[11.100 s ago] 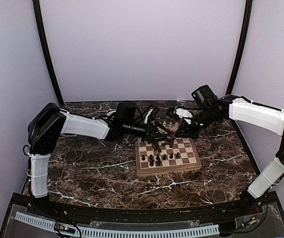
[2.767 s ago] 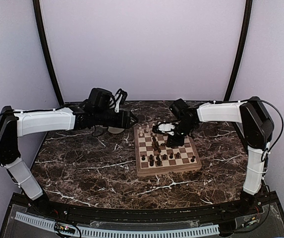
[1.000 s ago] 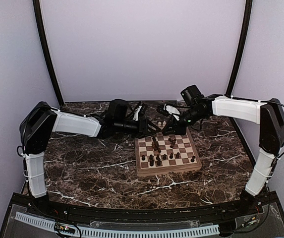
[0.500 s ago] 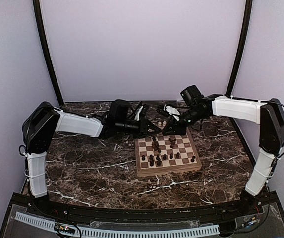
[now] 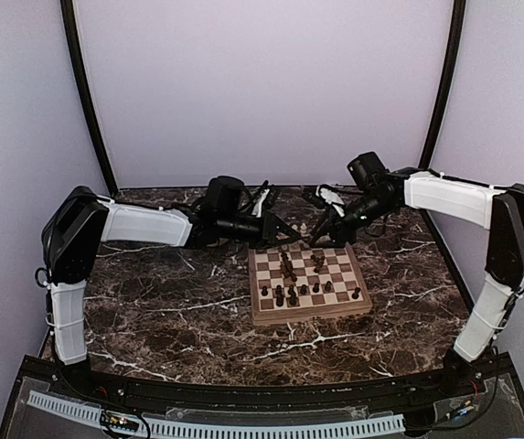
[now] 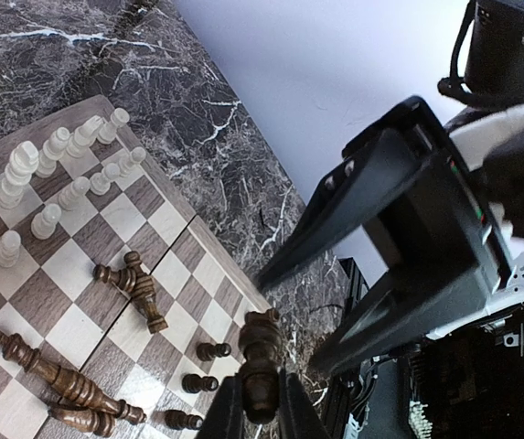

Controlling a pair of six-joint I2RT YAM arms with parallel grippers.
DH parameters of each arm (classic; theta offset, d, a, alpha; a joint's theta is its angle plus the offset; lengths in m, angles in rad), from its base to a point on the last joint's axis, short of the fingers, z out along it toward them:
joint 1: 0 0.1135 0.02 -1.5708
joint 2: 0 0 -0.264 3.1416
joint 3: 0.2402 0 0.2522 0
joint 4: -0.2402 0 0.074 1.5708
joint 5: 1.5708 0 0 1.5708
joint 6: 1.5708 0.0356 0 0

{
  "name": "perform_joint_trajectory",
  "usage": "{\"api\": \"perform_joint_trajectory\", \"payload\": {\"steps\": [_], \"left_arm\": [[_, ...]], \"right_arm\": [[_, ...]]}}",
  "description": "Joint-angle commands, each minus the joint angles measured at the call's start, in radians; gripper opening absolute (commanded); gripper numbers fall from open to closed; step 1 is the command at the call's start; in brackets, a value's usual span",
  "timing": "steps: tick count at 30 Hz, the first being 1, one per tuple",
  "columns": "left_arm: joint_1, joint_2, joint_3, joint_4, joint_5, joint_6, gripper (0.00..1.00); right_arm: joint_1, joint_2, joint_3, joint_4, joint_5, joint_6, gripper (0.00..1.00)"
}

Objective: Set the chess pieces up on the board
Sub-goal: Pass from the right arm to the left, then place the bishop on c8.

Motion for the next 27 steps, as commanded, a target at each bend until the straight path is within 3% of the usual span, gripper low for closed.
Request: {"api": "perform_joint_trajectory", "payload": {"steps": [1,4,9,13,27], "left_arm": [[-0.01,-0.051,0.072,-0.185,-0.045,0.187,0.07],[-0.038,-0.055,0.14,-0.339,-0.088,0.294,0.07],[-0.113,-0.031,0.275,-0.553,-0.204,0.516,0.06],[-0.183,0.028,0.405,-0.702,-0.287,0.64,0.06],[-0.349,0.277,0.731,-0.975,-0.527,0.856,0.06]], "right_arm": [[-0.14,-0.076,0.02,-0.094,-0.125,0.013,0.45],[-0.229,-0.124,-0.024,-0.072,-0.131,0.071,0.47],[-0.325,-0.227,-0.171,0.091,0.069,0.216,0.47],[-0.353,-0.246,-0.221,0.162,0.161,0.237,0.48],[-0.354,-0.202,-0.229,0.162,0.16,0.218,0.48]]}}
